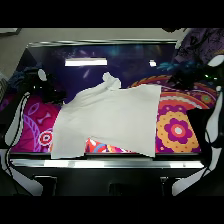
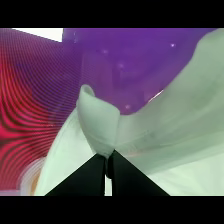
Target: Fold the clothes and pants, and hang the long-sleeved shirts on hangers.
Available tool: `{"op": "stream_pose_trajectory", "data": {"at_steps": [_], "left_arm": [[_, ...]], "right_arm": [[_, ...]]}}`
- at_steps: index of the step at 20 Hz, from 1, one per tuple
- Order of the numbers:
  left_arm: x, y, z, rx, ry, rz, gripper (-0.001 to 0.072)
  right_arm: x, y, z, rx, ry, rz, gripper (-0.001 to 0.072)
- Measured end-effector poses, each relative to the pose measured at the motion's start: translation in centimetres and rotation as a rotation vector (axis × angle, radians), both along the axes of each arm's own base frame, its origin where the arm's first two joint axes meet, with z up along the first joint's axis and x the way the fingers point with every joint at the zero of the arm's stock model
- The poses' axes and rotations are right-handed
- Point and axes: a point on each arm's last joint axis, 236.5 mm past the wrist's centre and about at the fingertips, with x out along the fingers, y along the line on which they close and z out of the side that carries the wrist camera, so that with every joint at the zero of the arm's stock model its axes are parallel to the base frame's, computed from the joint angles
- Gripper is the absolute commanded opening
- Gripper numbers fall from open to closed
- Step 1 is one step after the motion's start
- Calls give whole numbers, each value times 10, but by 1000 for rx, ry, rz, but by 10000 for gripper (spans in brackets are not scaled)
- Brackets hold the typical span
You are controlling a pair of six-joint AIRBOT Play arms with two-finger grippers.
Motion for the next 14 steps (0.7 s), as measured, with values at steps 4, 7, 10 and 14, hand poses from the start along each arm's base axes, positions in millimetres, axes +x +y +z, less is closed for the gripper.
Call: {"op": "stream_pose_trajectory", "data": {"at_steps": [4, 7, 10, 14], "left_arm": [[-2, 0, 0, 1, 9, 4, 18], [-3, 0, 0, 1, 13, 6, 17], [-4, 0, 0, 1, 16, 6, 18], [-5, 0, 0, 1, 20, 6, 17]], "right_arm": [[-81, -15, -13, 50, 139, 0, 424], [-146, 6, -38, 90, 212, -13, 427], [-217, 35, -72, 131, 295, -14, 427], [-284, 70, -110, 193, 367, -11, 435]]}}
